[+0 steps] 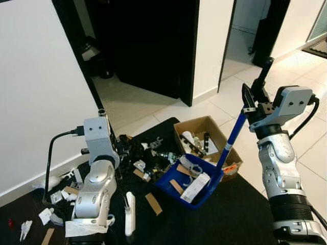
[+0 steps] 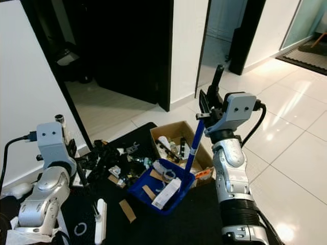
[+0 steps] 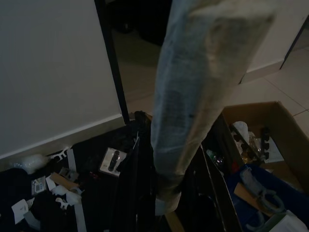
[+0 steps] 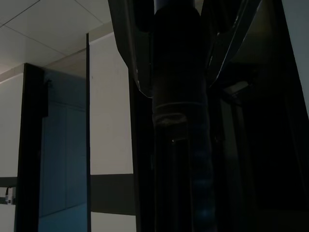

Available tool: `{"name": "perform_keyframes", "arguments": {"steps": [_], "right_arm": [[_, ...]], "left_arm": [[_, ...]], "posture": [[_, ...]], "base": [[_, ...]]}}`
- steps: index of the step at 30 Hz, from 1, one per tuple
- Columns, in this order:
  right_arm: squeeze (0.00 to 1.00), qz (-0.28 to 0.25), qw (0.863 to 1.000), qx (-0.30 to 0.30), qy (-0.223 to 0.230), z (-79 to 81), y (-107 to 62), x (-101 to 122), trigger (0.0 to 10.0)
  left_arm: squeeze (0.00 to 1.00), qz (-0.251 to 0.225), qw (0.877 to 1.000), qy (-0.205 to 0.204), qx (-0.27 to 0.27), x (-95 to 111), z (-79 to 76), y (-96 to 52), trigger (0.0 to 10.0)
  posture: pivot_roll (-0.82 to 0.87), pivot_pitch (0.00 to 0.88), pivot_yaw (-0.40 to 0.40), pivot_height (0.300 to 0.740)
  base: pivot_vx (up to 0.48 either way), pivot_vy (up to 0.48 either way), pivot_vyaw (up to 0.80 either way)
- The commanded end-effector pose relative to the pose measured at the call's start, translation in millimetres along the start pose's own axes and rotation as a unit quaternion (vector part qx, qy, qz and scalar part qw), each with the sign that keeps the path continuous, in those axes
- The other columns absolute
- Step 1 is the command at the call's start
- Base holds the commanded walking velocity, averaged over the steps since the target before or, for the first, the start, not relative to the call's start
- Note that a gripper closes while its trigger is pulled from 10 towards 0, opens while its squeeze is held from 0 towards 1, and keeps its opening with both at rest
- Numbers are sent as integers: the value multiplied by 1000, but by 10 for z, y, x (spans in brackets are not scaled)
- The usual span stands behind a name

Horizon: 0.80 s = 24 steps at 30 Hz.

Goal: Sweep floor

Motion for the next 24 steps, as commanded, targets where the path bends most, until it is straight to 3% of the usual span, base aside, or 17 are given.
{"name": "perform_keyframes", "arguments": {"steps": [1, 9, 24], "right_arm": [[0, -35, 999, 6, 8, 45, 40, 162, 10000], [0, -34, 999, 6, 8, 49, 39, 157, 10000], [0, -33, 999, 6, 9, 56, 32, 150, 10000]], "left_arm": [[0, -10, 1000, 0, 17, 29, 82, -12, 10000], [0, -6, 1000, -3, 19, 10, 89, -13, 10000], [0, -6, 1000, -4, 18, 5, 87, -20, 10000]], "posture": [[54, 143, 73, 740], [54, 145, 73, 740], [56, 149, 73, 740]], "base": [[0, 0, 0], [0, 0, 0], [0, 339, 0]]}}
Point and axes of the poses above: a point about 5 cm out from each wrist's last joint towards the gripper, its own y axis pointing out of the wrist towards the gripper, its own x axis along the axis of the wrist's last joint, z = x × y, the point moved 5 cm from there along y, pointing out of the wrist towards the gripper, and after that the axes turned 5 degrees about y, right-handed, at the moved point
